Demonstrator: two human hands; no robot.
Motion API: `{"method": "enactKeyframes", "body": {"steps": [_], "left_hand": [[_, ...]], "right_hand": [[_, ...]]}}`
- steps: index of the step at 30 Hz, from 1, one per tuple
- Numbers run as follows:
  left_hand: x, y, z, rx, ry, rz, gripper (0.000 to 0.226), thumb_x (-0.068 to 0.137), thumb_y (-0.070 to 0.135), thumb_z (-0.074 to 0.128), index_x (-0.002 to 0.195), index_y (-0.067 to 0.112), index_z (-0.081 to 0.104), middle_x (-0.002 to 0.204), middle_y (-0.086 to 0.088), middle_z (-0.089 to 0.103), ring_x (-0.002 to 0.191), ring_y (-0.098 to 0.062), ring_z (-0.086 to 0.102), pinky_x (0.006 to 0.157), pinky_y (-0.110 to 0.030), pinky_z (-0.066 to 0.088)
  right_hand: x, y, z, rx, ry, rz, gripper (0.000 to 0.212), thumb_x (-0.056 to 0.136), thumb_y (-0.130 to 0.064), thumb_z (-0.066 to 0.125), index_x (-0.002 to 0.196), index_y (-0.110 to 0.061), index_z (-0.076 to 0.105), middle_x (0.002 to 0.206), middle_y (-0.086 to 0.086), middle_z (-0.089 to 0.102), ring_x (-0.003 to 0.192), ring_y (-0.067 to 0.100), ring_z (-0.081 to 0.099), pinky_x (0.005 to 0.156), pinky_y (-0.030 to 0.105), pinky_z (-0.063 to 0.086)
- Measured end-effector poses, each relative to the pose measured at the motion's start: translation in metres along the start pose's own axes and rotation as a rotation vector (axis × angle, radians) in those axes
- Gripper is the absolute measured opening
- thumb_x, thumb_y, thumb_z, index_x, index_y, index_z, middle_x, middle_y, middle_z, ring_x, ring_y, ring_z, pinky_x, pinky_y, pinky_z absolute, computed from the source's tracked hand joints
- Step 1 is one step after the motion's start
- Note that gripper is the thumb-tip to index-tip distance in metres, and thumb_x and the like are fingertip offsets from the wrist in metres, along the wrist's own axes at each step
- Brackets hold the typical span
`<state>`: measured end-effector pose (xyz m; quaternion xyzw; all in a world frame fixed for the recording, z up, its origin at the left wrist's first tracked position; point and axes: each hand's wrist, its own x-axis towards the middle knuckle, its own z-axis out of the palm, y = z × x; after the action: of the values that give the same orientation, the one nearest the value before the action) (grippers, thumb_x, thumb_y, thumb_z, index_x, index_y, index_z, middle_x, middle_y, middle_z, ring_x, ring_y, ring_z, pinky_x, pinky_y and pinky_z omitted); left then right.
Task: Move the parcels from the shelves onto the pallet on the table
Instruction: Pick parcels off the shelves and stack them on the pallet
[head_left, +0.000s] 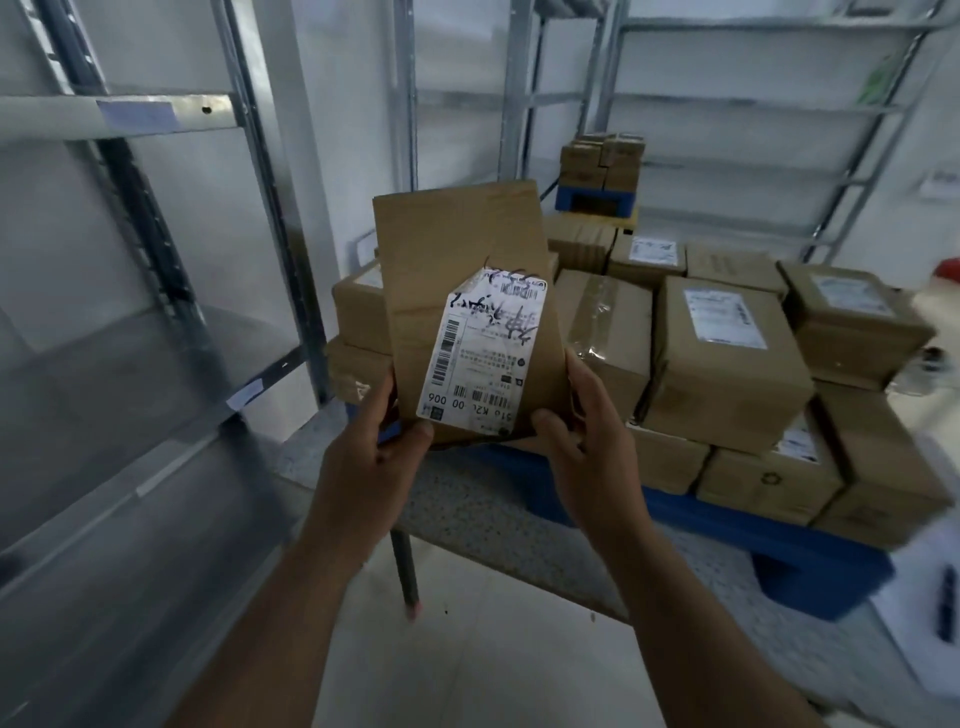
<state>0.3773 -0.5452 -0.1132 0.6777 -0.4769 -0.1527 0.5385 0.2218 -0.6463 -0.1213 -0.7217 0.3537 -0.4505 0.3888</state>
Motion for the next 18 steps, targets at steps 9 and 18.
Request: {"method": "enactKeyframes", "body": {"steps": [9, 18], "left_hand": [[0.088, 0.059, 0.05, -0.104, -0.153, 0.194, 0.055, 0.085, 0.04, 0.054, 0.138, 0.035, 0.041, 0.123, 0.018, 0.057, 0.111, 0.007, 0.052, 0.09, -0.02, 0.045], [0.125, 0.118, 0.137, -0.157, -0.371, 0.355, 0.036, 0.095, 0.029, 0.049, 0.126, 0.046, 0.042, 0.101, 0.03, 0.059, 0.093, 0.017, 0.056, 0.069, -0.002, 0.044]], "right_hand": [[0.059, -0.018, -0.074, -0.074, 0.273, -0.069, 0.056, 0.088, -0.021, 0.054, 0.142, -0.03, 0.039, 0.121, -0.008, 0.056, 0.1, 0.004, 0.058, 0.077, 0.021, 0.052], [0.067, -0.009, -0.155, -0.109, 0.679, -0.065, 0.037, 0.086, -0.027, 0.055, 0.123, -0.026, 0.054, 0.11, -0.013, 0.063, 0.095, -0.001, 0.06, 0.077, 0.019, 0.049]]}}
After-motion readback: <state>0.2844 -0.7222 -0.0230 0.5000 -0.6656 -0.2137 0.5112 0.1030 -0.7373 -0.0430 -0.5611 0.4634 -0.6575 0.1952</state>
